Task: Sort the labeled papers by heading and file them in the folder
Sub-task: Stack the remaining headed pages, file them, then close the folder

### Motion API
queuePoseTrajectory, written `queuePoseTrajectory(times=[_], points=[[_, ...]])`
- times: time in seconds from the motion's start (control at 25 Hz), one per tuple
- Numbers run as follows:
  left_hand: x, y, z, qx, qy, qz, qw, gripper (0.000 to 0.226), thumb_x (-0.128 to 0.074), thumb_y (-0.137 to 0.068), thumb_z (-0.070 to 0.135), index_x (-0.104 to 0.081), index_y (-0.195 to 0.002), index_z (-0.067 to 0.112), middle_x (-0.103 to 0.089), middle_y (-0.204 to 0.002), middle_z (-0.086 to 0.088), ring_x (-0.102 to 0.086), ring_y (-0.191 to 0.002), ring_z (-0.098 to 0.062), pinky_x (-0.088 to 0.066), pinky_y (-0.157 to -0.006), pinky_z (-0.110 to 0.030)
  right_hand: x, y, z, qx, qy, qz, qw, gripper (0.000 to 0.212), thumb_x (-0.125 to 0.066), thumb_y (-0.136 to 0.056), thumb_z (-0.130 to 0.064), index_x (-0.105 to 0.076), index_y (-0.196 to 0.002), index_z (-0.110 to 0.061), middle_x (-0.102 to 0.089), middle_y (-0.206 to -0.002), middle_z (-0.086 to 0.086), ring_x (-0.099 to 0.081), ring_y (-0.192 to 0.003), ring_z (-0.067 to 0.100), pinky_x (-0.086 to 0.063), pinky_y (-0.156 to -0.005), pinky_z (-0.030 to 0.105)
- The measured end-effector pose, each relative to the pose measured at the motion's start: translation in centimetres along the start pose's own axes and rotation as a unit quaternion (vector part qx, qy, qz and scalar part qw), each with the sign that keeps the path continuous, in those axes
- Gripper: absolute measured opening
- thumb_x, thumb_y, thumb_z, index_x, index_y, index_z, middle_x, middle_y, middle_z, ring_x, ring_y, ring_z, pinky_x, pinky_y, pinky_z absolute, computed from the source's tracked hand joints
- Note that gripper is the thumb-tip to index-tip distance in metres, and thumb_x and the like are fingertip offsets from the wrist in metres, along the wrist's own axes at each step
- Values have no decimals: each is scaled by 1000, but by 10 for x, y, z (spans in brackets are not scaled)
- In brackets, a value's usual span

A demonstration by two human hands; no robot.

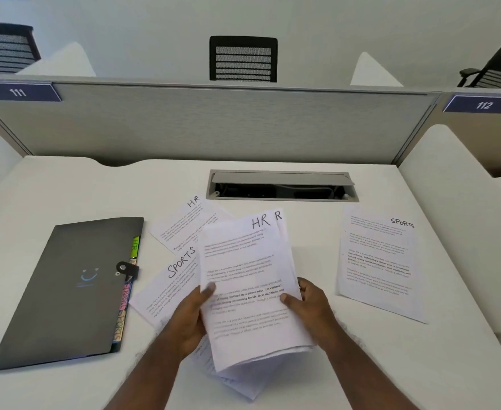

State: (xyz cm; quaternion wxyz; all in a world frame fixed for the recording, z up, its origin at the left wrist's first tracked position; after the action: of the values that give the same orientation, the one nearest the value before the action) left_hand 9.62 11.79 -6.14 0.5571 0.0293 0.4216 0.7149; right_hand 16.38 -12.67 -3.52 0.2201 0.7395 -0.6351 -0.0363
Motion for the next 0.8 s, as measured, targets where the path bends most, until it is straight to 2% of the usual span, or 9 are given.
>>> queuePoseTrajectory(times=[0.08, 0.16, 0.24, 0.32, 0.4, 0.52, 0.64, 0.8], points=[[15, 0, 3, -6, -50, 20, 999, 35, -63, -91, 6, -64, -125, 13, -71, -122, -17, -70, -105, -37, -59, -83, -49, -12, -4, -8, 8, 2, -32, 999, 19, -72, -85, -19, -68, -104, -20, -76, -96, -6, -73, -86, 12, -59, -81, 32], [37, -1, 7, -11, -56, 46, 997, 38, -61, -92, -1, -62, -128, 12, -71, -121, -17, -70, -105, -37, -60, -80, -48, -22, -18, -11, 13, 33, -34, 999, 21, -66, -88, -32, -68, -107, -23, -75, -101, -6, -71, -88, 11, -58, -85, 36], [60, 0, 15, -28, -39, 83, 995, 42, -58, -94, -1, -58, -134, 13, -71, -122, -15, -67, -106, -35, -60, -78, -46, -21, -37, -17, 31, 93, 9, 995, 22, -61, -91, -35, -66, -111, -27, -70, -114, -6, -67, -96, 11, -54, -91, 35], [80, 2, 22, -47, -23, 107, 993, 43, -56, -96, -1, -55, -136, 14, -70, -122, -11, -67, -106, -32, -62, -71, -42, -18, -55, -24, 61, 212, 45, 974, 34, -59, -91, -33, -58, -124, -27, -59, -131, -4, -57, -114, 16, -46, -101, 37], [89, 6, 26, -58, -14, 117, 991, 42, -54, -97, 0, -54, -136, 16, -69, -122, -8, -66, -106, -30, -61, -72, -42, -25, -70, -25, 66, 332, 13, 941, 51, -59, -90, -35, -45, -138, -25, -42, -148, -3, -41, -134, 22, -36, -110, 42], [94, 9, 25, -67, -16, 124, 990, 39, -54, -97, 1, -55, -132, 19, -70, -120, -7, -67, -105, -29, -63, -69, -41, -35, -90, -28, 37, 425, -44, 903, 65, -55, -90, -41, -29, -148, -27, -26, -158, -6, -26, -143, 23, -30, -113, 46], [98, 8, 17, -57, -18, 135, 989, 39, -56, -97, 2, -55, -132, 18, -71, -121, -10, -67, -107, -33, -61, -77, -48, -43, -105, -41, 34, 466, -50, 883, 69, -53, -91, -44, -23, -151, -27, -27, -156, -6, -26, -141, 27, -32, -109, 48], [103, 3, 7, -45, -33, 159, 986, 39, -56, -97, 3, -55, -134, 18, -70, -121, -10, -66, -109, -35, -53, -93, -56, -57, -121, -50, 15, 469, -56, 881, 73, -54, -90, -45, -19, -152, -25, -32, -152, -1, -28, -138, 29, -36, -106, 48]])
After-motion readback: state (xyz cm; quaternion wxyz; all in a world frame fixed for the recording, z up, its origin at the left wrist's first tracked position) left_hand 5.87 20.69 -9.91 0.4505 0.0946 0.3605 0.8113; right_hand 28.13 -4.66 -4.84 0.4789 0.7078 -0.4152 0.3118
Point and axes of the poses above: each hand's wrist, its own y-axis away from the middle knuckle, its own x-axis out of the back of the hand, z = x × y, the point moved 9 cm from there along -y, towards the middle knuckle
